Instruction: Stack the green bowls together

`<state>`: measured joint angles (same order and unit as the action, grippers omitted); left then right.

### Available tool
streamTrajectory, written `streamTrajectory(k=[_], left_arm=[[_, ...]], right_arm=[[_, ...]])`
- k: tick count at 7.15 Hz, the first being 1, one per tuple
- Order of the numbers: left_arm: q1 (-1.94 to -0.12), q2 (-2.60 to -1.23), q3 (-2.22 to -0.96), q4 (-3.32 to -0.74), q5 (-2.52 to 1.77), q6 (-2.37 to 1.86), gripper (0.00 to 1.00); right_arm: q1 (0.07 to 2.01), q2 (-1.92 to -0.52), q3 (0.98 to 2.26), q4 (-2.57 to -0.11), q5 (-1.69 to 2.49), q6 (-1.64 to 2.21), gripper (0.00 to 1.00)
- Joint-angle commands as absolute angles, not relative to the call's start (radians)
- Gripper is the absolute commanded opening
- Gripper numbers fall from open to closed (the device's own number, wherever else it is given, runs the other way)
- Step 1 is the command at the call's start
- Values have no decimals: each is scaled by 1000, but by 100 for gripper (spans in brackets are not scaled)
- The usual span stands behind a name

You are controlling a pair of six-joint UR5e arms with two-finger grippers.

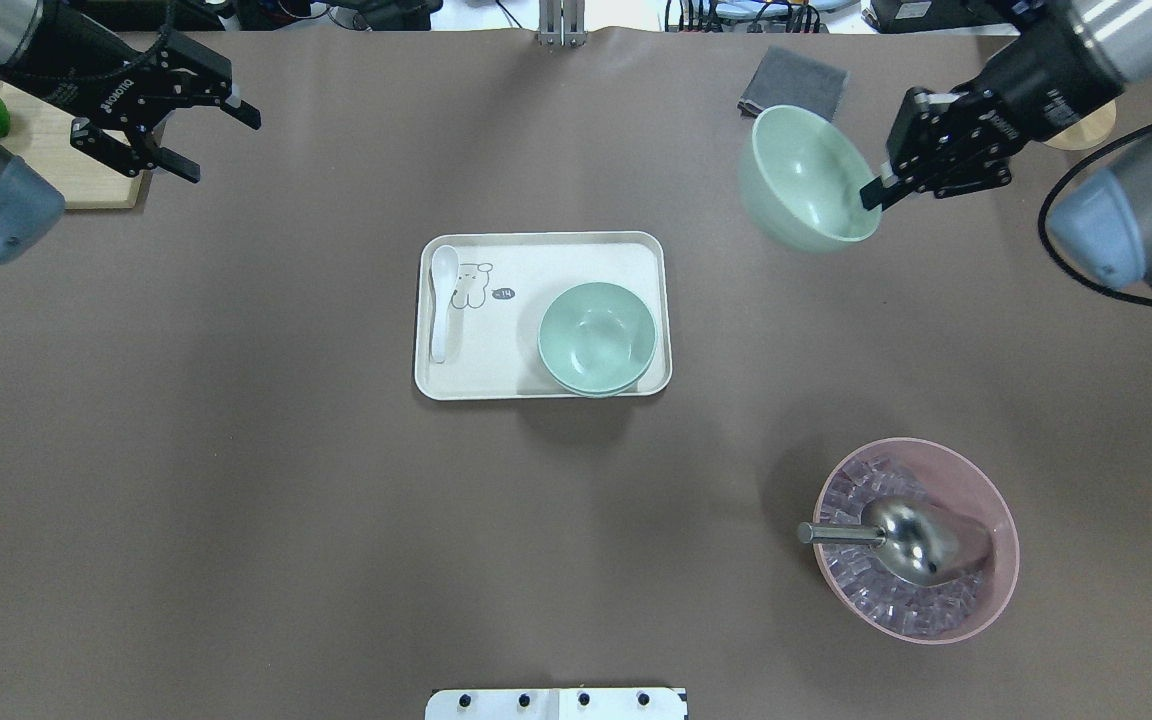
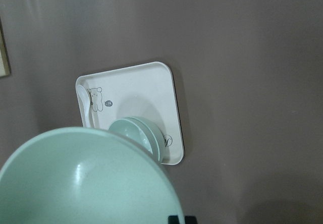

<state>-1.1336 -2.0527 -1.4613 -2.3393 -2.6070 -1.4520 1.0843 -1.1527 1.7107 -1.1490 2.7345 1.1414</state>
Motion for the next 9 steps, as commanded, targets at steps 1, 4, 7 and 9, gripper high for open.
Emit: streamTrajectory(k=[1, 4, 7, 9], left_arm=[[-1135, -2051, -1459, -2338, -2612, -1451, 98], [-1135, -2051, -1454, -2339, -2612, -1451, 98], [-1135, -2049, -1453, -2338, -2611, -1451, 98], [-1135, -2048, -1450, -2338, -2611, -1451, 98]], right_arm=[[916, -1135, 1738, -1146, 2579, 1150, 0], [807, -1100, 1724, -1134, 2403, 1150, 0], [756, -998, 1616, -1135, 2301, 1154, 0], [750, -985, 1597, -1135, 2298, 1154, 0]])
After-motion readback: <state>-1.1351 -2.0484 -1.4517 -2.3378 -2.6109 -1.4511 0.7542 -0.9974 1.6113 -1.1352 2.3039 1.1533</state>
